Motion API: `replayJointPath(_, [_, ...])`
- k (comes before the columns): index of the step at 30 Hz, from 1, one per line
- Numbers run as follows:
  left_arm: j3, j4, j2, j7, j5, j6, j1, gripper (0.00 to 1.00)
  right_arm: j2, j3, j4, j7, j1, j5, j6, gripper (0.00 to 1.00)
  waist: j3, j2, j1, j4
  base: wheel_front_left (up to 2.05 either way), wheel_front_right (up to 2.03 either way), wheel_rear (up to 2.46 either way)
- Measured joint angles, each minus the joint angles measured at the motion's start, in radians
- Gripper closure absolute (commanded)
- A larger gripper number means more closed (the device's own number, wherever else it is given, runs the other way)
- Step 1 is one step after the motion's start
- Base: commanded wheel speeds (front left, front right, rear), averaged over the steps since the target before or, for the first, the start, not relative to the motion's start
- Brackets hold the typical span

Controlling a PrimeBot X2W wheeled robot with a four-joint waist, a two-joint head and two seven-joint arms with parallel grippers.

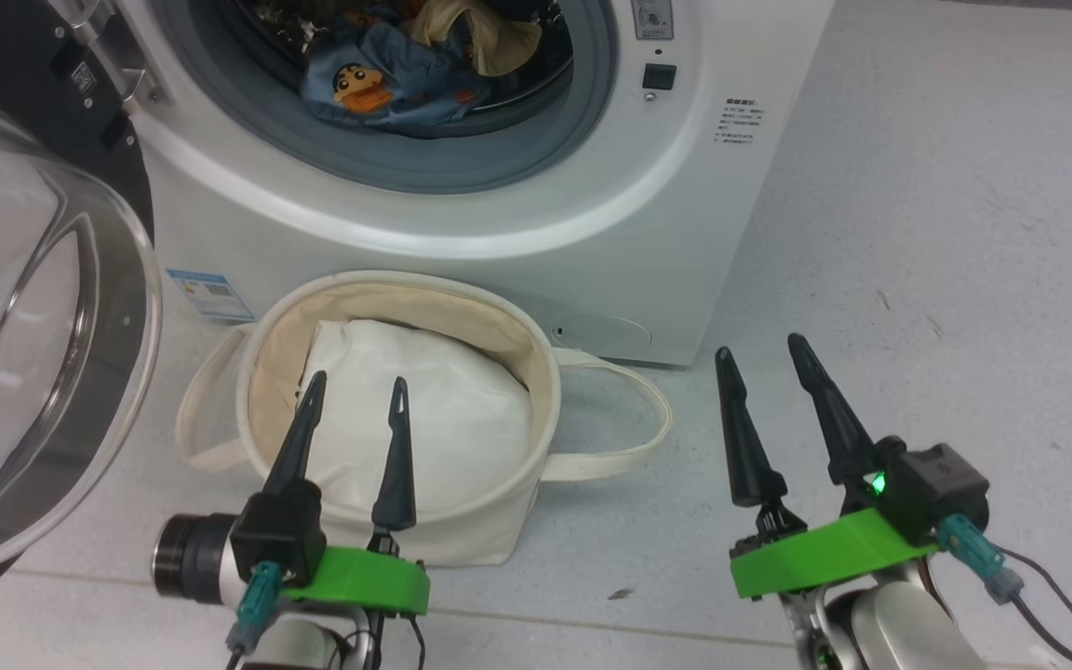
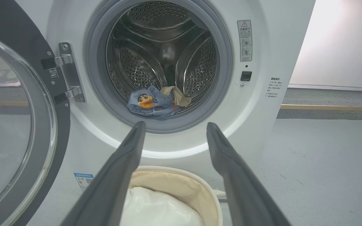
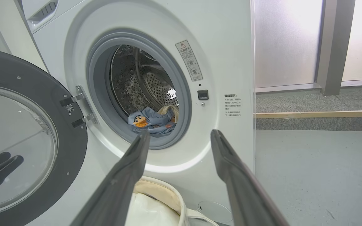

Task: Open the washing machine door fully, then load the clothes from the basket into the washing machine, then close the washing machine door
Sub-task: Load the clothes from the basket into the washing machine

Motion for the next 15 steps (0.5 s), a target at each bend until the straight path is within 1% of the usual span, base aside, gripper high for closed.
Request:
replayJointPath(5, [0.001, 0.012, 0.000, 0.000, -0.012, -0.001, -0.004, 0.00, 0.000, 0.003, -0.001, 0.000, 0.006, 0.000, 0.000, 0.00, 0.022, 0.0000, 0.0000, -0.007, 0.00, 0.00, 0.00])
replayJointPath(8, [0.001, 0.056, 0.000, 0.000, -0.008, -0.008, -0.026, 0.00, 0.000, 0.002, -0.003, 0.000, 0.004, -0.002, 0.000, 0.00, 0.051, 0.0000, 0.0000, -0.009, 0.00, 0.00, 0.00])
replayJointPath(11, [0.003, 0.106, 0.000, 0.000, 0.002, -0.023, -0.096, 0.00, 0.001, 0.002, -0.016, 0.000, -0.002, -0.008, 0.000, 0.00, 0.091, 0.0000, 0.0000, -0.012, 0.00, 0.00, 0.00])
replayJointPath(15, [0.038, 0.184, -0.003, 0.000, -0.018, -0.060, -0.264, 0.00, 0.000, 0.004, -0.044, 0.000, -0.034, -0.012, 0.000, 0.00, 0.167, -0.0001, 0.0002, -0.016, 0.00, 0.00, 0.00])
